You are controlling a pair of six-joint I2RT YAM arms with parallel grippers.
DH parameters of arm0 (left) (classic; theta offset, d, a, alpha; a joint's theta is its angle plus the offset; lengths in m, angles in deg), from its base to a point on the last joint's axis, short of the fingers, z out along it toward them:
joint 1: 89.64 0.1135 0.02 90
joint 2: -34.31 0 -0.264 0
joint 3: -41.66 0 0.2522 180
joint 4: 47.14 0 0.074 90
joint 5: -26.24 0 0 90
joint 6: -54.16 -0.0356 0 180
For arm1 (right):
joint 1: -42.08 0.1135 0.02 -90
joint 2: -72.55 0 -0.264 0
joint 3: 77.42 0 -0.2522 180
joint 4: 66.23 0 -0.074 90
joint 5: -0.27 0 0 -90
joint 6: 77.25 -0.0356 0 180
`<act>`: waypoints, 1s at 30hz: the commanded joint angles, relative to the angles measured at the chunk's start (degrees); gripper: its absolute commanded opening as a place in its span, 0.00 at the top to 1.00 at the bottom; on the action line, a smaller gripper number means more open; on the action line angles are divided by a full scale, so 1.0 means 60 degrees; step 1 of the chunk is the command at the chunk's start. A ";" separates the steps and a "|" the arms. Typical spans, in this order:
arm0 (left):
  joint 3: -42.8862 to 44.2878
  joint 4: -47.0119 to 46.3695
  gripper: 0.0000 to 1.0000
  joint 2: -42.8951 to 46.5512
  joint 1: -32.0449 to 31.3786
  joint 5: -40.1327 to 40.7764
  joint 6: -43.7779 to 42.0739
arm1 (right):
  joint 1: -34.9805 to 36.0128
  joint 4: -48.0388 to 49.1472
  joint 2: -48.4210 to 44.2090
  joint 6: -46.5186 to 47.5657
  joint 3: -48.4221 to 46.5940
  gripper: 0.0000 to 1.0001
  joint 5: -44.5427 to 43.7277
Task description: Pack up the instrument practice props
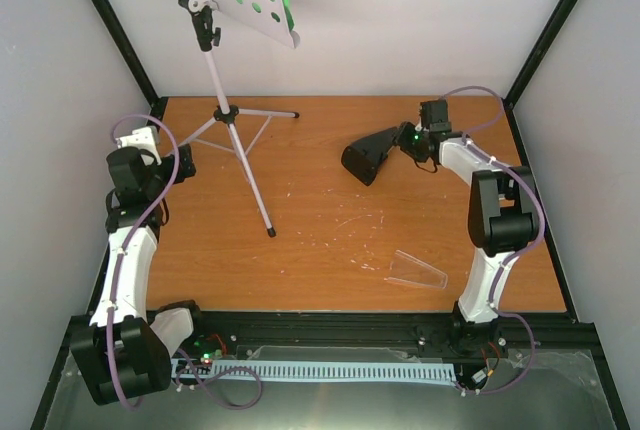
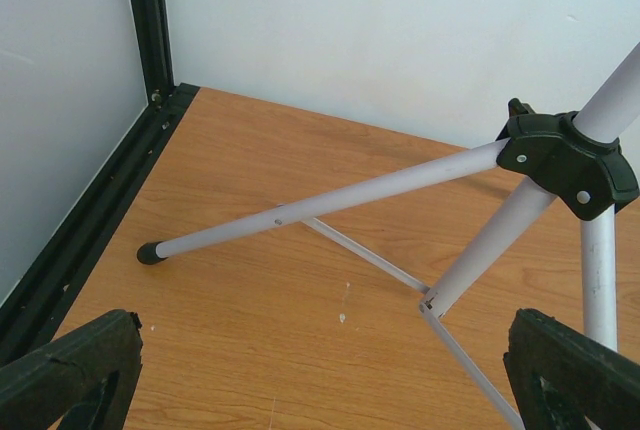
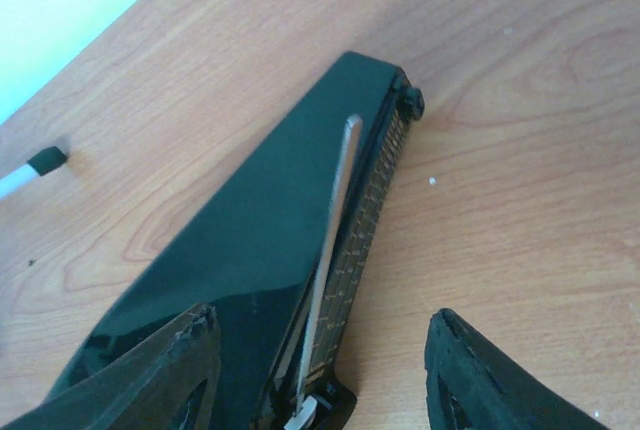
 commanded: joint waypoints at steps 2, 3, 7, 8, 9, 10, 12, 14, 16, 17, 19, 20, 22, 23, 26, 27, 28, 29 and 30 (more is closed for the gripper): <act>0.0220 -0.0160 0.01 0.0154 -0.0006 -0.0116 0.0030 | 0.0364 0.0853 -0.0146 -0.0786 0.0700 0.46 -0.1068; 0.0217 -0.0147 0.00 0.0156 0.0000 -0.0114 0.0044 | 0.0397 0.0966 -0.0193 -0.0876 0.0829 0.47 -0.1185; 0.0204 -0.0148 0.01 0.0204 -0.0007 -0.0212 0.0101 | 0.0485 0.1083 -0.0159 -0.1052 0.0922 0.50 -0.1479; 0.0202 -0.0142 0.01 0.0210 -0.0008 -0.0233 0.0115 | 0.0509 0.1095 -0.0138 -0.1096 0.0898 0.50 -0.1487; 0.0208 -0.0145 0.01 0.0207 -0.0008 -0.0246 0.0123 | 0.0531 0.1117 -0.0088 -0.1160 0.0910 0.50 -0.1505; 0.0203 -0.0149 0.01 0.0210 -0.0015 -0.0244 0.0116 | 0.0555 0.1127 -0.0061 -0.1190 0.0910 0.50 -0.1543; 0.0211 -0.0147 0.00 0.0216 -0.0008 -0.0270 0.0138 | 0.0613 0.1174 -0.0045 -0.1251 0.0931 0.52 -0.1693; 0.0203 -0.0146 0.00 0.0221 -0.0008 -0.0293 0.0164 | 0.0649 0.1295 -0.0053 -0.1303 0.0966 0.52 -0.1792; 0.0202 -0.0162 0.01 0.0225 -0.0008 -0.0349 0.0180 | 0.0667 0.1484 -0.0011 -0.1365 0.0983 0.50 -0.1802; 0.0195 -0.0157 0.00 0.0212 -0.0008 -0.0361 0.0182 | 0.0675 0.1554 0.0031 -0.1417 0.0981 0.50 -0.1817; 0.0206 -0.0159 0.00 0.0192 -0.0008 -0.0399 0.0197 | 0.0693 0.1616 0.0102 -0.1561 0.0909 0.50 -0.1866; 0.0203 -0.0164 0.01 0.0173 -0.0008 -0.0404 0.0208 | 0.0713 0.1629 0.0156 -0.1608 0.0882 0.50 -0.1916; 0.0203 -0.0156 0.00 0.0173 -0.0008 -0.0418 0.0212 | 0.0771 0.1639 0.0264 -0.1686 0.0782 0.50 -0.2004; 0.0204 -0.0162 0.00 0.0175 -0.0008 -0.0427 0.0212 | 0.0798 0.1604 0.0321 -0.1708 0.0716 0.51 -0.2082; 0.0202 -0.0164 0.01 0.0220 -0.0007 -0.0409 0.0208 | 0.0878 0.1608 0.0367 -0.1806 0.0672 0.54 -0.2281; 0.0202 -0.0164 0.01 0.0234 -0.0007 -0.0426 0.0200 | 0.0899 0.1609 0.0360 -0.1825 0.0675 0.57 -0.2369; 0.0202 -0.0170 0.01 0.0230 -0.0008 -0.0414 0.0211 | 0.0926 0.1619 0.0364 -0.1866 0.0708 0.58 -0.2472; 0.0202 -0.0163 0.01 0.0235 -0.0008 -0.0410 0.0208 | 0.0951 0.1614 0.0365 -0.1895 0.0716 0.60 -0.2552; 0.0220 -0.0157 0.01 0.0245 -0.0008 -0.0404 0.0211 | 0.0971 0.1623 0.0365 -0.1934 0.0719 0.63 -0.2639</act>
